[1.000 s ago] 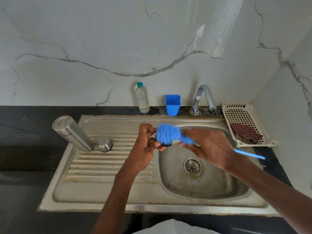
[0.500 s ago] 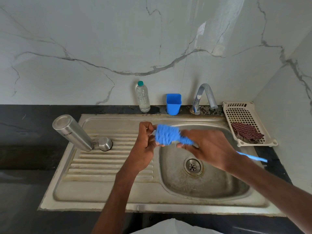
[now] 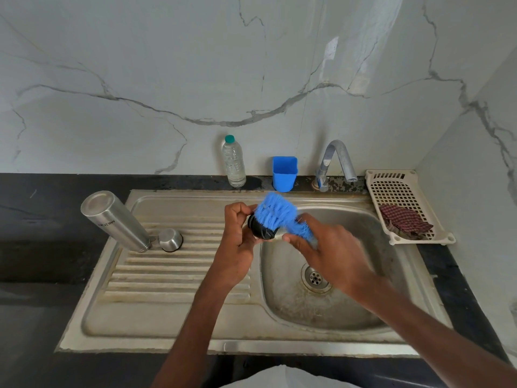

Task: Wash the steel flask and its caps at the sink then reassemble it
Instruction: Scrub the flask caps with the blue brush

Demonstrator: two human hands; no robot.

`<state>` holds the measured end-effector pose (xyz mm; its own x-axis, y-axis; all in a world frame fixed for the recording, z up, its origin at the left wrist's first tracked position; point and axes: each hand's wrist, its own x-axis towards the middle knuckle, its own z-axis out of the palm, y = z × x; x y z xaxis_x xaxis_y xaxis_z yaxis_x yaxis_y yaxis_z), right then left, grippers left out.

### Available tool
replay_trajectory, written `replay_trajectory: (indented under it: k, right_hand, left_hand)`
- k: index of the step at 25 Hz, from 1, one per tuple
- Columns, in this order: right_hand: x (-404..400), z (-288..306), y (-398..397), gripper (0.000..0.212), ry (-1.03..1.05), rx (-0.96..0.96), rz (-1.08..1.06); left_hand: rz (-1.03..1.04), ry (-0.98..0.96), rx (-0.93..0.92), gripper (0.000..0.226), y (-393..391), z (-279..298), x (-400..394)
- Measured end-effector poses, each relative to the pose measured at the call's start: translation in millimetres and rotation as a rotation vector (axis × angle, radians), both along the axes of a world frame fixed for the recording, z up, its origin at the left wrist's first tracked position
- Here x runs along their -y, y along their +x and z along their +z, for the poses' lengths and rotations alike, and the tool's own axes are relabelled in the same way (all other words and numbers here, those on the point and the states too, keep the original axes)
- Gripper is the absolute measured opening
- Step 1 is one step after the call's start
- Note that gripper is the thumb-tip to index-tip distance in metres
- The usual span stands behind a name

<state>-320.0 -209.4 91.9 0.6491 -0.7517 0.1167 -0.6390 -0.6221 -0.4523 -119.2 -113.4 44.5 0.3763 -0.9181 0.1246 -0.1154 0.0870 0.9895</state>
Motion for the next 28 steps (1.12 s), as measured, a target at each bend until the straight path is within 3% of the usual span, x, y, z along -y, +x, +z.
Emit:
replay_trajectory:
  k: [2, 5, 15, 21, 24, 28]
  right_hand:
    - [-3.9, -0.3, -0.9, 0.056, -0.004, 0.005, -0.066]
    - [-8.3, -15.4, -5.2, 0.045, -0.241, 0.01, 0.033]
    - [-20.9, -30.4, -6.8, 0.036, -0.363, 0.015, -0.051]
    - [-8.8, -29.8, -14.9, 0.039, -0.27, 0.032, -0.124]
    - [-7.0, -17.0, -15.4, 0.037, -0.26, 0.104, -0.1]
    - [-6.5, -7.8, -15.9, 0.044, -0.155, -0.018, -0.069]
  left_hand:
    - [-0.025, 0.025, -0.029, 0.048, -0.8, 1.1, 1.6]
    - [-0.048, 0.086, 0.017, 0.047, -3.0, 0.5, 0.4]
    - [-0.107, 0.131, -0.045, 0.047, -5.2, 1.7, -1.5]
    - [-0.111, 0.148, -0.047, 0.056, -2.7, 5.7, -2.7]
    - [-0.092, 0.128, 0.044, 0.06, -1.5, 7.8, 2.6]
    - [-0.06, 0.097, 0.203, 0.069, -4.2, 10.9, 1.6]
